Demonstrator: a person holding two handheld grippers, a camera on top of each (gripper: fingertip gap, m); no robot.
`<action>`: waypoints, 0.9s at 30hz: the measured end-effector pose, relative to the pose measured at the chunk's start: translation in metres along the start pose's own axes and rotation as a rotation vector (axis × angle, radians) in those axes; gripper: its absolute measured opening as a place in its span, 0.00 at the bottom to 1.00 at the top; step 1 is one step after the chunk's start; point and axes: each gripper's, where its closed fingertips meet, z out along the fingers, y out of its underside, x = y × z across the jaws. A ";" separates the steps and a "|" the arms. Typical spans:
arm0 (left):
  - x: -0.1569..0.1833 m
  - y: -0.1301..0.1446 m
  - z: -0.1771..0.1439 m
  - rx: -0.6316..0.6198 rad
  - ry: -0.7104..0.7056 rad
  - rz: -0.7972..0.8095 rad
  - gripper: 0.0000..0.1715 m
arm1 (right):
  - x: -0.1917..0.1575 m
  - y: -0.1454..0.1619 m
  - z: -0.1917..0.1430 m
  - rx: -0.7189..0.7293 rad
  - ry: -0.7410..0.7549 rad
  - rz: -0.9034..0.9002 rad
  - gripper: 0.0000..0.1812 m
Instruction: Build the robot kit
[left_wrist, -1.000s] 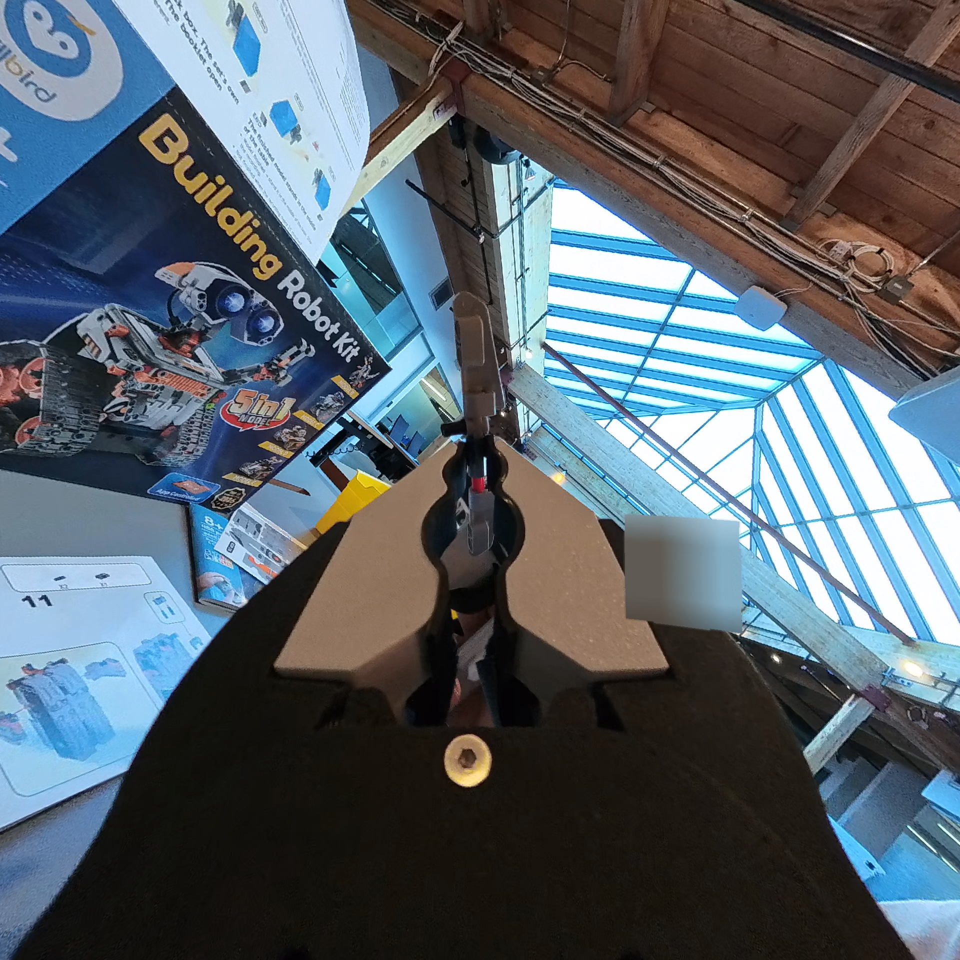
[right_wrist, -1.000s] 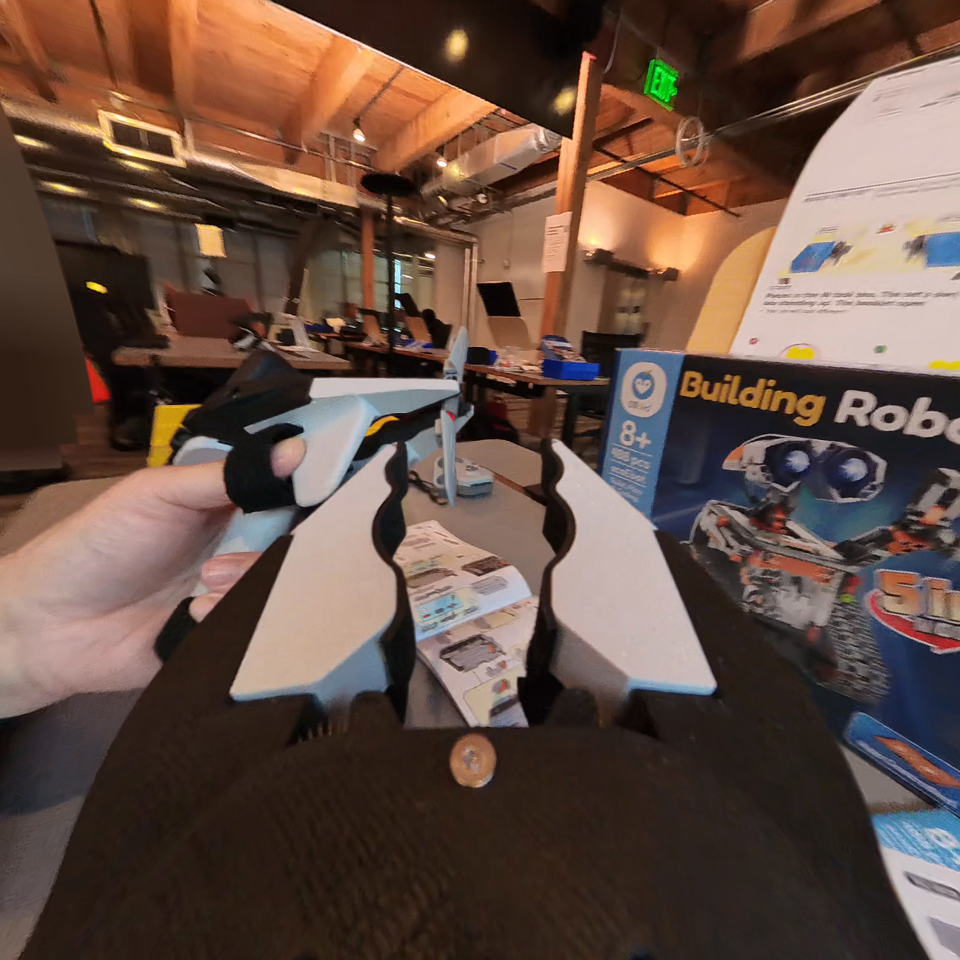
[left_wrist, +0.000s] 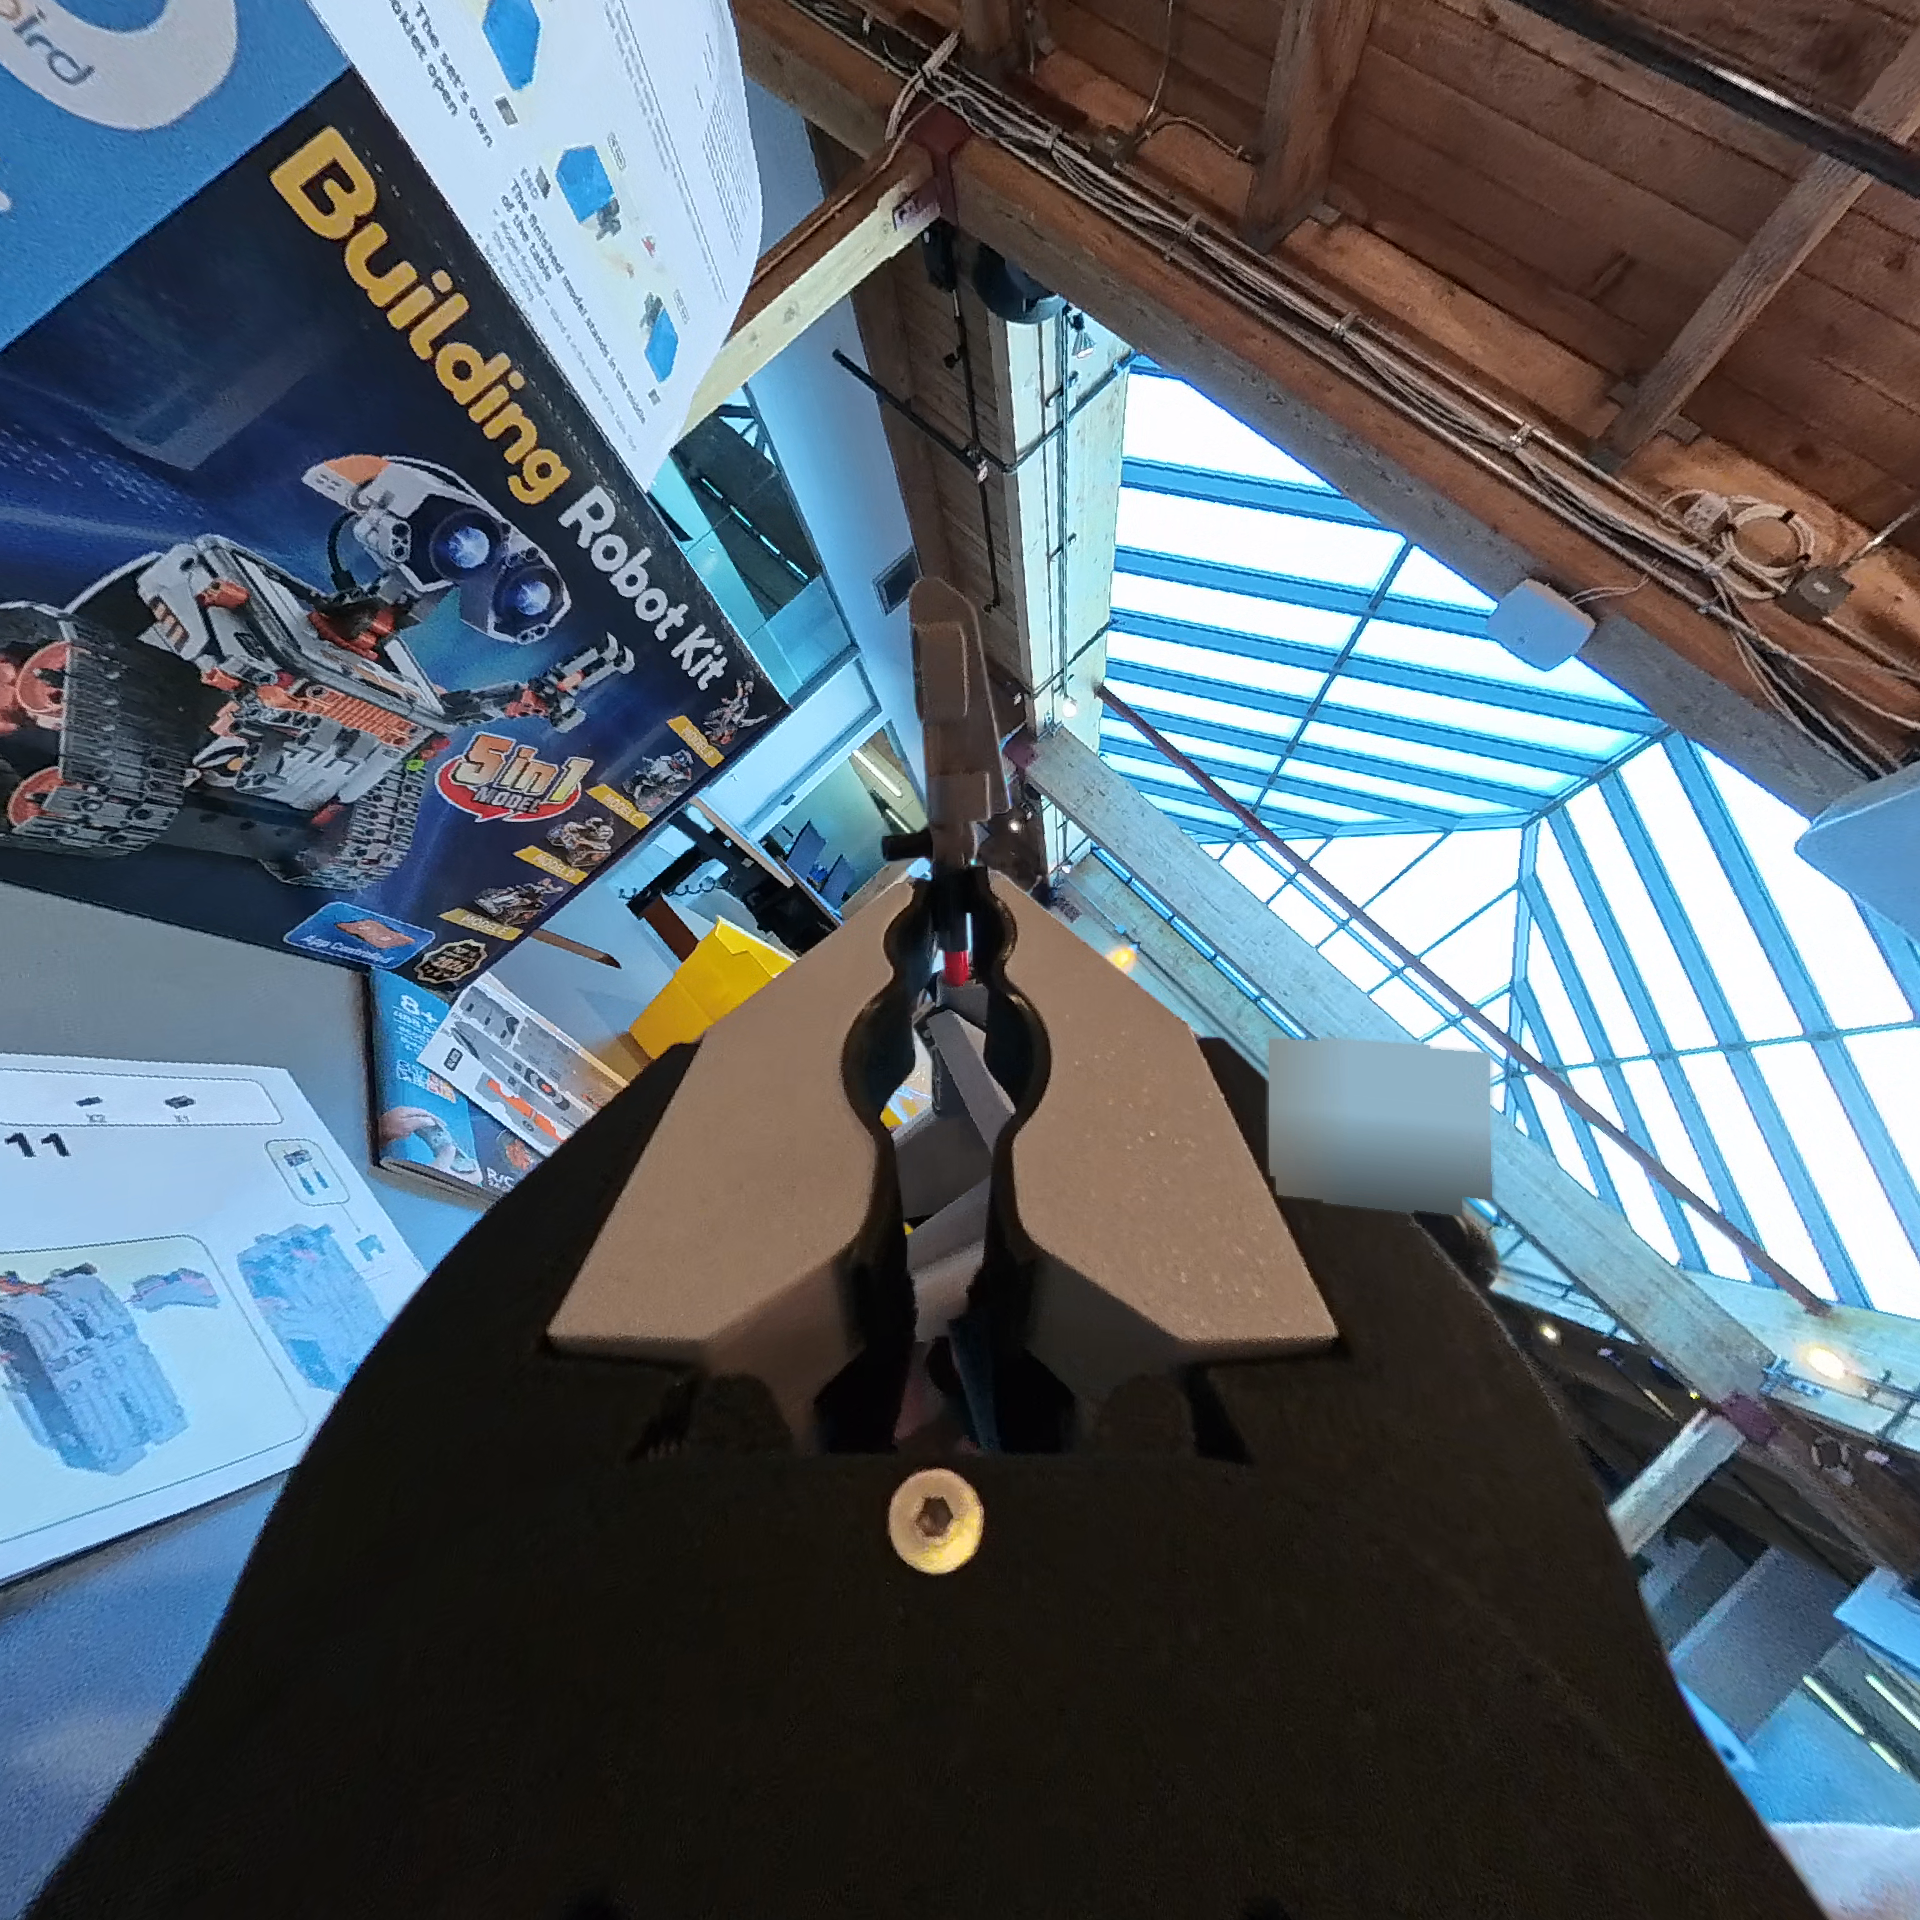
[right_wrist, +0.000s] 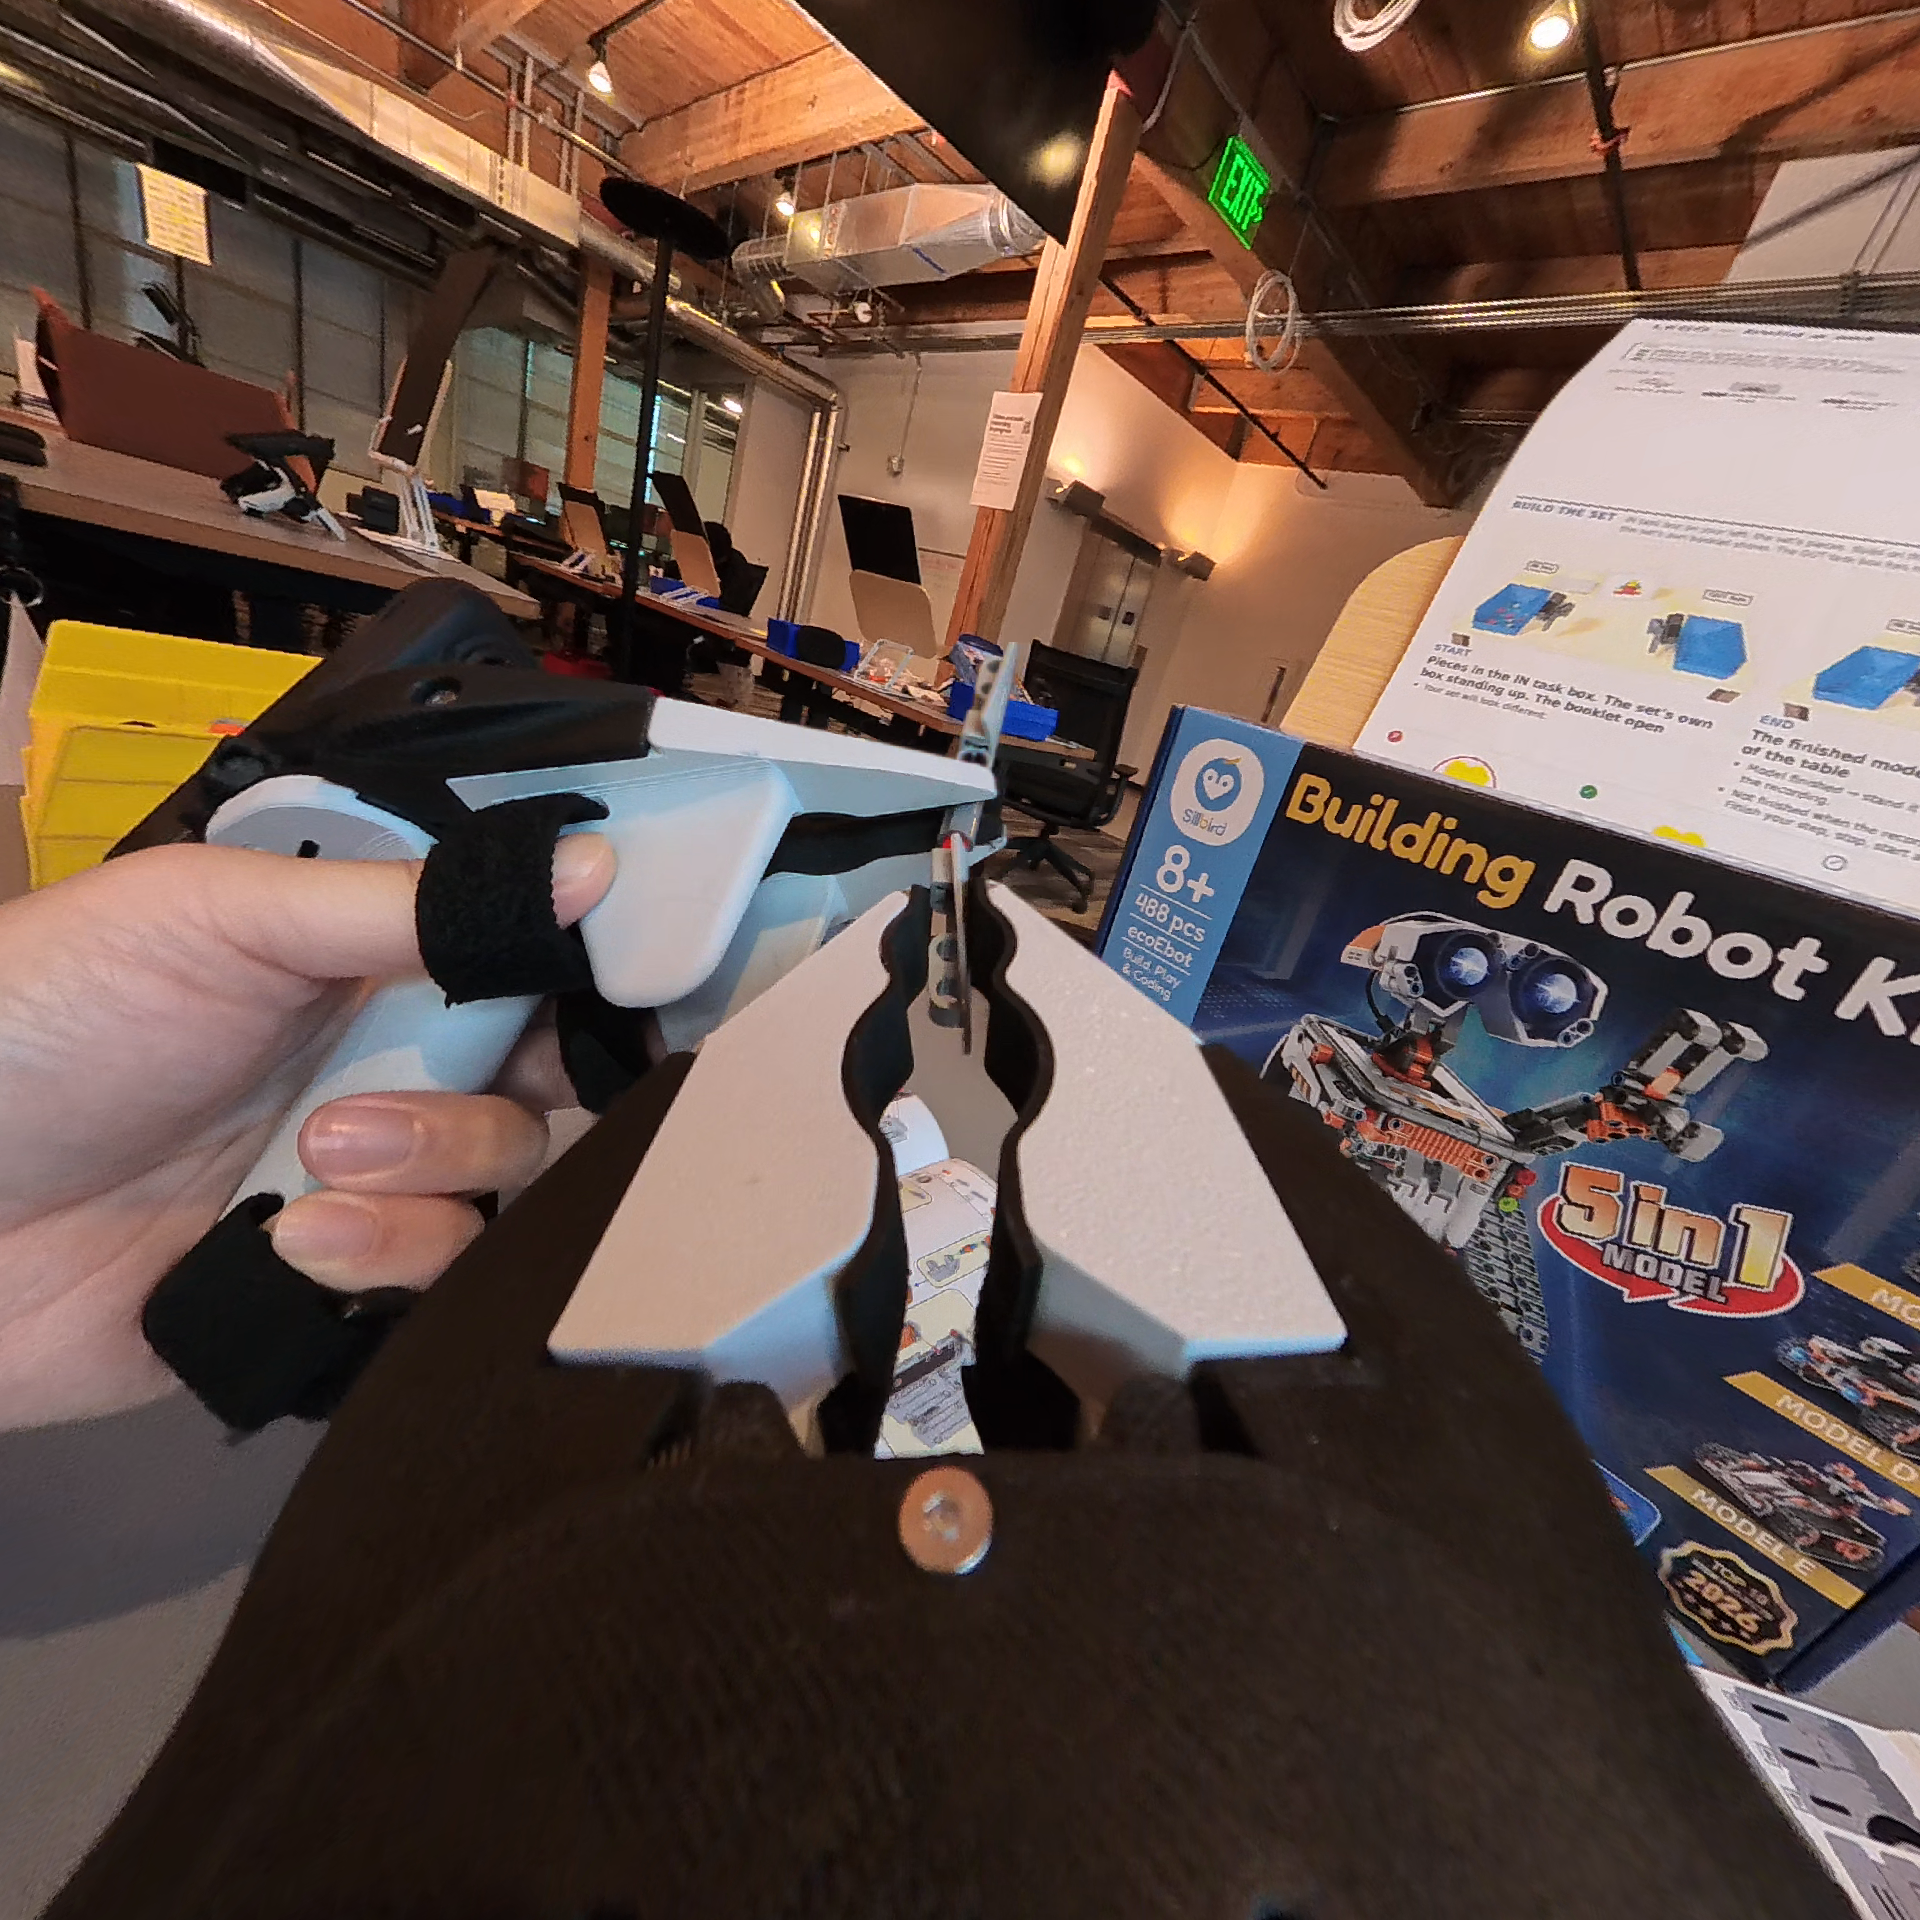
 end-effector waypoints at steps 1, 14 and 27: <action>0.000 0.001 0.001 -0.007 -0.004 0.012 0.03 | 0.001 0.001 -0.001 -0.001 -0.009 0.003 0.03; 0.004 0.002 0.002 0.002 -0.028 0.101 0.03 | 0.002 -0.002 -0.002 -0.002 0.037 0.156 0.03; -0.007 0.008 0.005 -0.105 -0.113 0.215 0.03 | 0.006 0.010 -0.001 -0.096 0.029 0.110 0.03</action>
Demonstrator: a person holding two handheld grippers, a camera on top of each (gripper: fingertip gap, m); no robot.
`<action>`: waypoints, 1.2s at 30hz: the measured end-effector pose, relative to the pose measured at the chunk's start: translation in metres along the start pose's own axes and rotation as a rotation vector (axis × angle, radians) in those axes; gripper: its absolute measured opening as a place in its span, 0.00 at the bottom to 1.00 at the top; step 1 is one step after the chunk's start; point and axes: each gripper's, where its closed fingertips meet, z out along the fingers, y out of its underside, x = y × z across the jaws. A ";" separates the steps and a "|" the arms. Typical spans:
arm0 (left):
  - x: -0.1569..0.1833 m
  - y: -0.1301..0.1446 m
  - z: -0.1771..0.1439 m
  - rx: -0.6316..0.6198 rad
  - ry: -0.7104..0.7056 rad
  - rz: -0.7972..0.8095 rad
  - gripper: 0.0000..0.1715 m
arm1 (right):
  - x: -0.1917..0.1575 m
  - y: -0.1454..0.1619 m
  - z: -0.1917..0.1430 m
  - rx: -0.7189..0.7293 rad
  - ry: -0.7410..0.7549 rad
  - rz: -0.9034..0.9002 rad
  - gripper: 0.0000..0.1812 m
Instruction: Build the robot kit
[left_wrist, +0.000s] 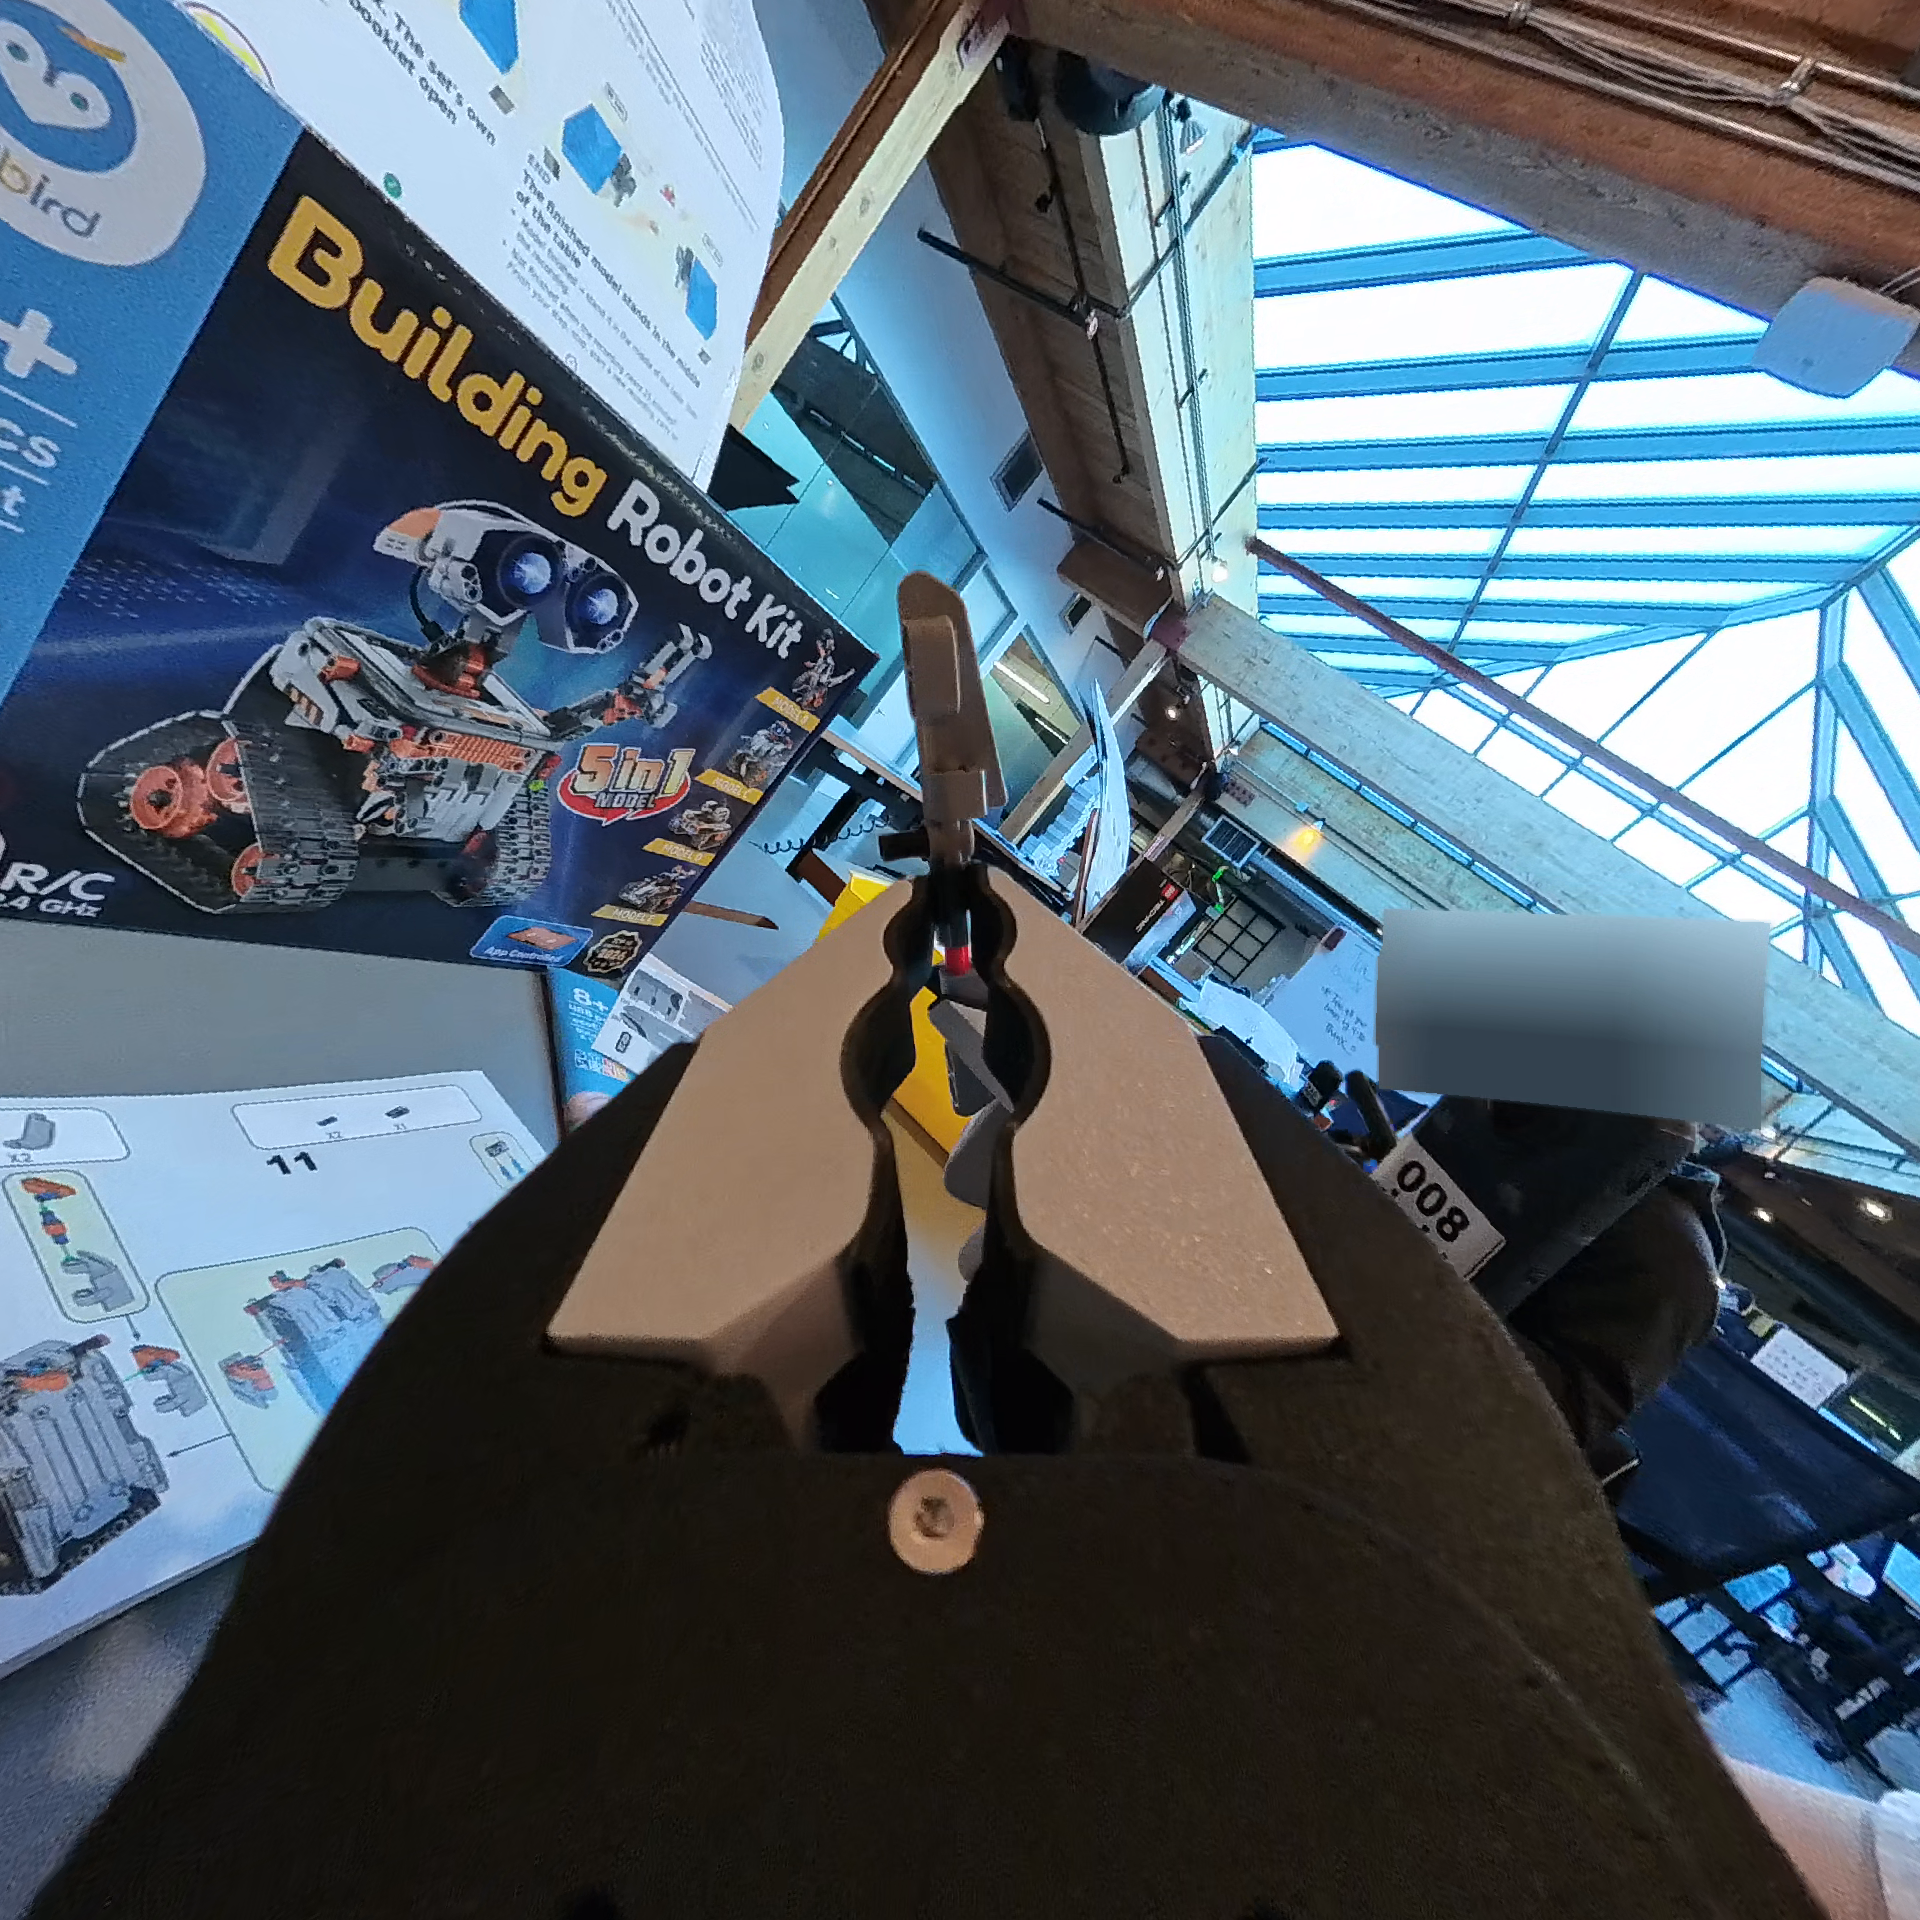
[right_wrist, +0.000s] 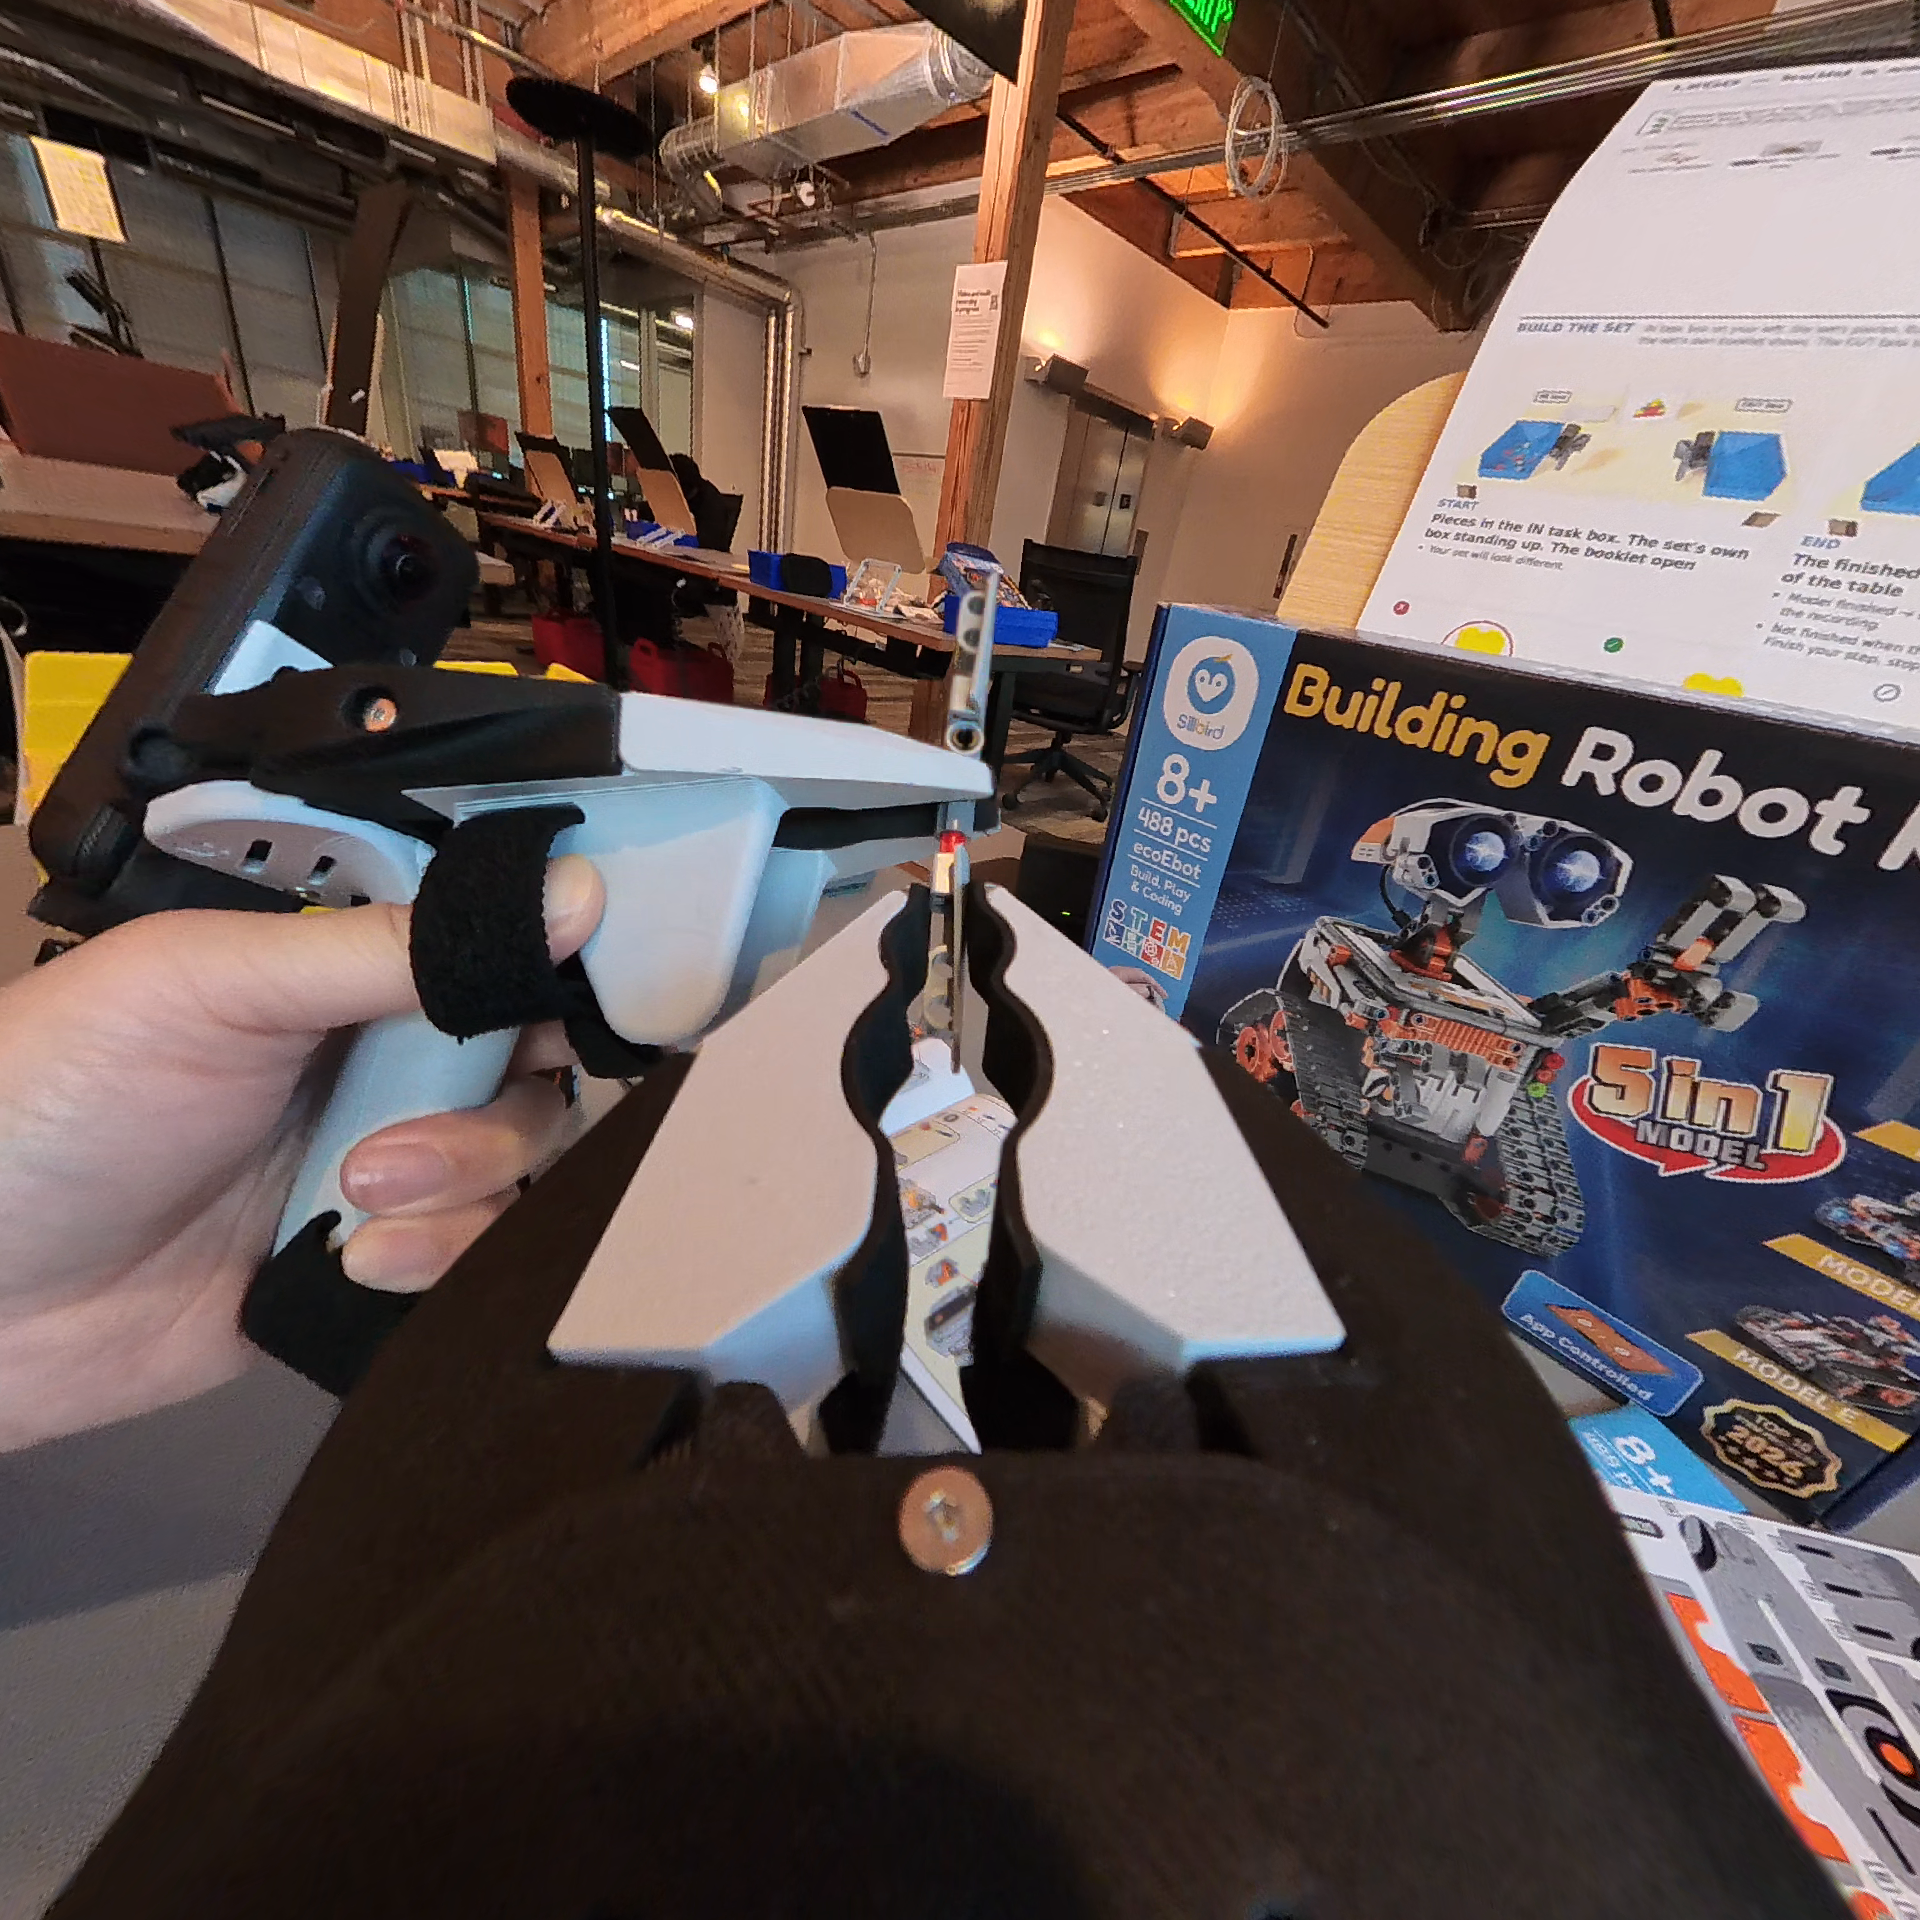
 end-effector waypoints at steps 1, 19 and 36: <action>-0.001 0.001 0.000 0.000 -0.002 -0.006 0.03 | 0.000 0.001 0.000 -0.006 -0.001 -0.007 0.03; 0.010 -0.021 -0.002 0.007 0.117 -0.063 0.25 | 0.018 -0.014 -0.011 0.171 -0.196 0.447 0.03; 0.029 -0.021 -0.006 -0.121 0.408 -0.074 0.04 | -0.008 -0.018 -0.014 0.169 -0.557 0.647 0.03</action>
